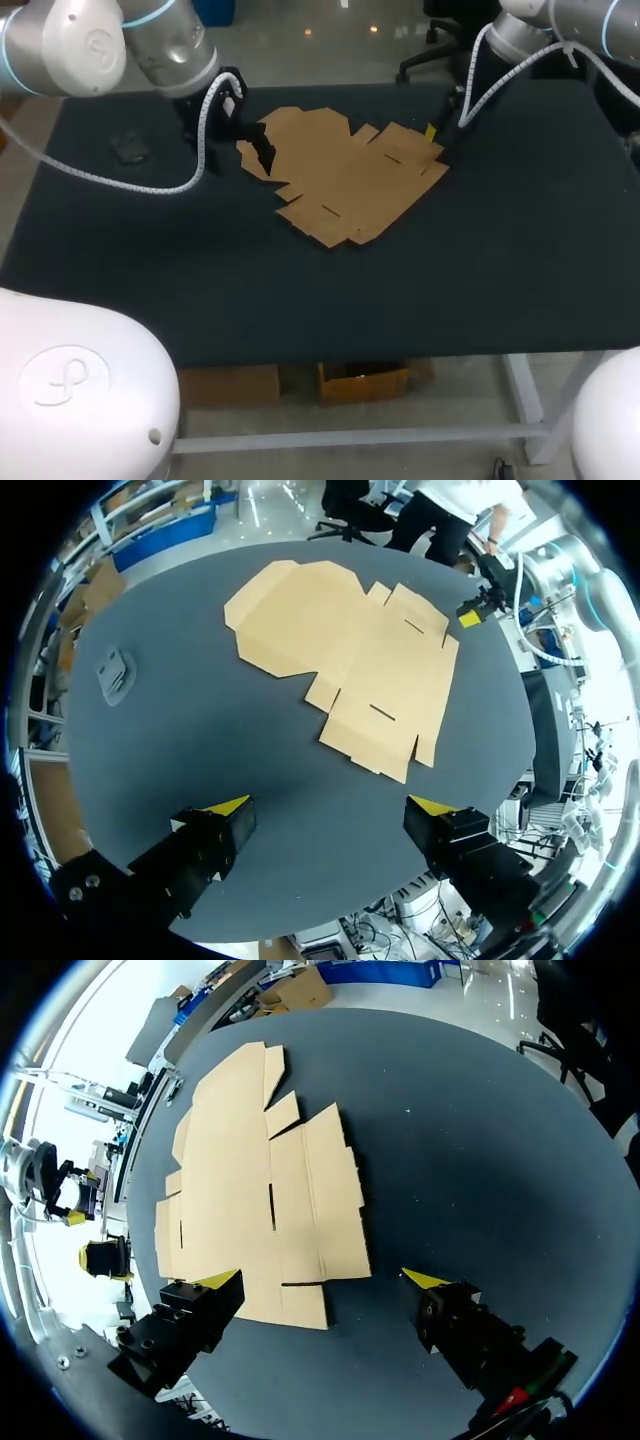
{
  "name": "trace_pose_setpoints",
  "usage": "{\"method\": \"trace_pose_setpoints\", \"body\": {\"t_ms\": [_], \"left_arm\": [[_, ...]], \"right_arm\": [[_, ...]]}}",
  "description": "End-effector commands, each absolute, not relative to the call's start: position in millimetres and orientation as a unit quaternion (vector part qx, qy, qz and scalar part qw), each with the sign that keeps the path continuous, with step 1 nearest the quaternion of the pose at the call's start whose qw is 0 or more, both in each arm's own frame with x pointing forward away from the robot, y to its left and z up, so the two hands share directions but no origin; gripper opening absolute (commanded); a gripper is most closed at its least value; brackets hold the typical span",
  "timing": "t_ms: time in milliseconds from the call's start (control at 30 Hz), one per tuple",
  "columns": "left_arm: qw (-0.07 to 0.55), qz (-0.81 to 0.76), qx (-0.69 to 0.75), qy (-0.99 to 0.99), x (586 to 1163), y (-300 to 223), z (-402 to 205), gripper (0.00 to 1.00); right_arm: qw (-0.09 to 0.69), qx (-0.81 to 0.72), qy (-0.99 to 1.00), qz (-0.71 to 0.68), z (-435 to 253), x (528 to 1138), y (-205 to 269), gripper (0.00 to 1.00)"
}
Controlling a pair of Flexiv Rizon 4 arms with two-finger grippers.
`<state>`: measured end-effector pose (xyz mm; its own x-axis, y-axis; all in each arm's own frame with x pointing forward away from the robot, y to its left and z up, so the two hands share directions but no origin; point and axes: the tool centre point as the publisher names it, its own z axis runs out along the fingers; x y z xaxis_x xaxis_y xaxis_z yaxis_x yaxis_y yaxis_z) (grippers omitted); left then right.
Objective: Assemble the packaging by folding the flat box into shape, placing the metal phone stand inside, and closing the box properly
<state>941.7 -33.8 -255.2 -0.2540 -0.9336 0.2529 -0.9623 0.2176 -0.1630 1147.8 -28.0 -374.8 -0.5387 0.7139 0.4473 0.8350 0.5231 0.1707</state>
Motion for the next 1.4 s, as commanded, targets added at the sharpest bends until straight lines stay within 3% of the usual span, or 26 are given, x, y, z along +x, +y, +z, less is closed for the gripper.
{"method": "trace_pose_setpoints", "body": {"t_ms": [33, 1267, 1333, 1367, 1400], "left_arm": [[0.044, 0.142, 0.611, -0.777, 938, -35, -253, 1.0], [0.033, 0.149, 0.621, -0.769, 932, -25, -258, 1.0], [0.033, 0.149, 0.621, -0.769, 932, -24, -258, 1.0], [0.034, 0.149, 0.621, -0.769, 932, -24, -259, 1.0], [0.034, 0.149, 0.621, -0.768, 932, -24, -259, 1.0]], "right_arm": [[0.198, -0.443, -0.857, -0.172, -380, 1157, -25, 1.0], [0.222, -0.442, -0.851, -0.176, -394, 1153, 3, 0.99], [0.221, -0.444, -0.849, -0.18, -393, 1151, 2, 0.55], [0.221, -0.446, -0.848, -0.183, -392, 1150, 2, 0.48], [0.221, -0.447, -0.847, -0.184, -391, 1150, 2, 0.48]]}}
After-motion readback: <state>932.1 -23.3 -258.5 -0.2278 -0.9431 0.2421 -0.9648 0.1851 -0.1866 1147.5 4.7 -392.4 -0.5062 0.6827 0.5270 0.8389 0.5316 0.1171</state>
